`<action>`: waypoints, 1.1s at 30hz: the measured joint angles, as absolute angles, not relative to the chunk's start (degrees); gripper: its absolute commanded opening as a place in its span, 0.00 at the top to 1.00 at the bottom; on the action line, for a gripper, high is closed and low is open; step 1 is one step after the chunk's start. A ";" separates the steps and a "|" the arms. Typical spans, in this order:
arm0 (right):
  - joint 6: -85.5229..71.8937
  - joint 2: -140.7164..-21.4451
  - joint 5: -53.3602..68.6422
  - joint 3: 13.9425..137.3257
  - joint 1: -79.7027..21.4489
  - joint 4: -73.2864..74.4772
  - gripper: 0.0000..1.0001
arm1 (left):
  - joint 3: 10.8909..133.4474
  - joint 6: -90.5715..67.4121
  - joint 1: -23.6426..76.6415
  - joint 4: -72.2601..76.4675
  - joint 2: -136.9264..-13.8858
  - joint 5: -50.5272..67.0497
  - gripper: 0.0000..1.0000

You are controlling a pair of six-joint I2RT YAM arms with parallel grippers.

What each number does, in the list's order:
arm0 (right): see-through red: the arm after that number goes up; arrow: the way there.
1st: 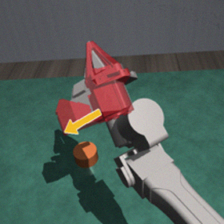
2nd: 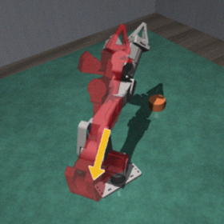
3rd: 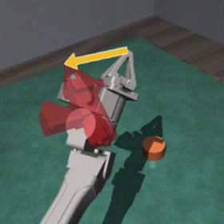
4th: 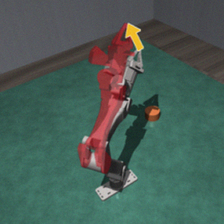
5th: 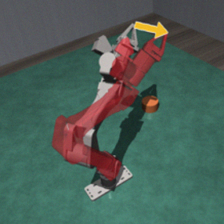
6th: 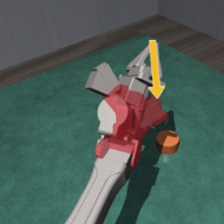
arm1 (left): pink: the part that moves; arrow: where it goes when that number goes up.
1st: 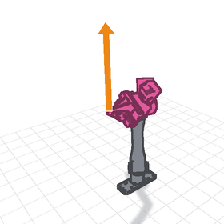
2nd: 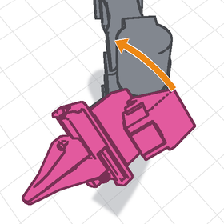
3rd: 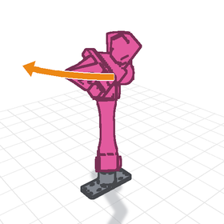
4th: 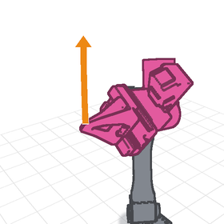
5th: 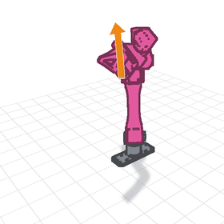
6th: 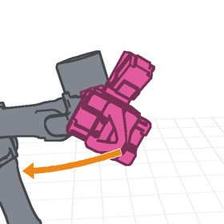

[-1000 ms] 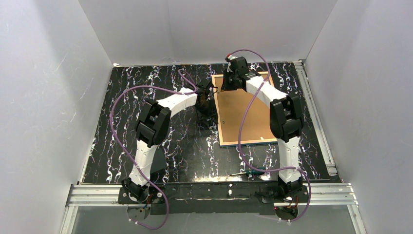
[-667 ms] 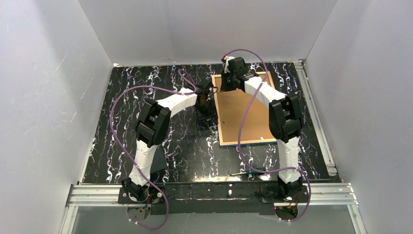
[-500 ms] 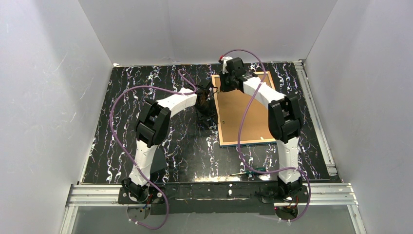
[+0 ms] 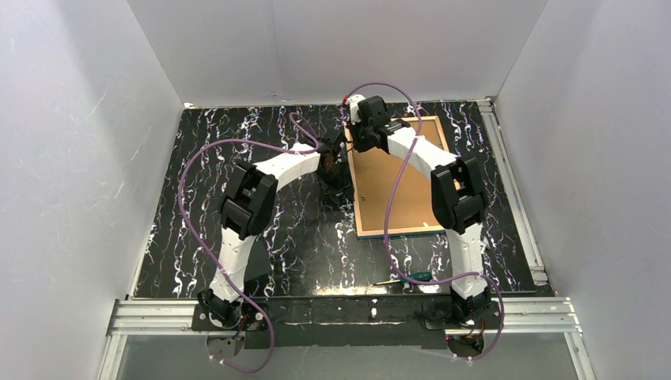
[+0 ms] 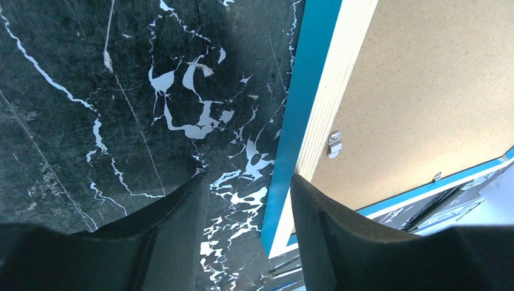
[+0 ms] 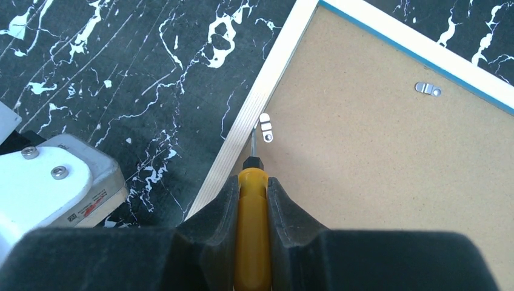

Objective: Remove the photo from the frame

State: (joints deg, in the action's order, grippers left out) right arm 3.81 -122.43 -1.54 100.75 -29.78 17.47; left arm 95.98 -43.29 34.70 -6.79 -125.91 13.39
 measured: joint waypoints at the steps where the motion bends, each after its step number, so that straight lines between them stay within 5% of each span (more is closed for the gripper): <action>1: 4.34 -122.58 -1.83 101.01 -29.93 17.63 0.99 | 95.96 -43.29 34.70 -6.76 -125.91 13.39 0.50; 10: 2.61 -126.06 -7.70 108.27 -31.55 23.51 0.99 | 95.96 -43.29 34.70 -6.76 -125.91 13.37 0.50; 23: -20.99 -133.82 -0.67 121.08 -24.99 30.72 0.99 | 95.98 -43.51 34.70 -6.83 -125.91 13.37 0.49; 33: -23.75 -133.43 2.68 119.66 -23.24 29.93 0.99 | 95.94 -43.51 34.74 -6.74 -125.91 13.43 0.49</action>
State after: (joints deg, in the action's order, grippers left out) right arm -23.75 -133.43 2.68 119.66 -23.24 29.93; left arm 95.94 -43.51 34.74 -6.74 -125.91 13.43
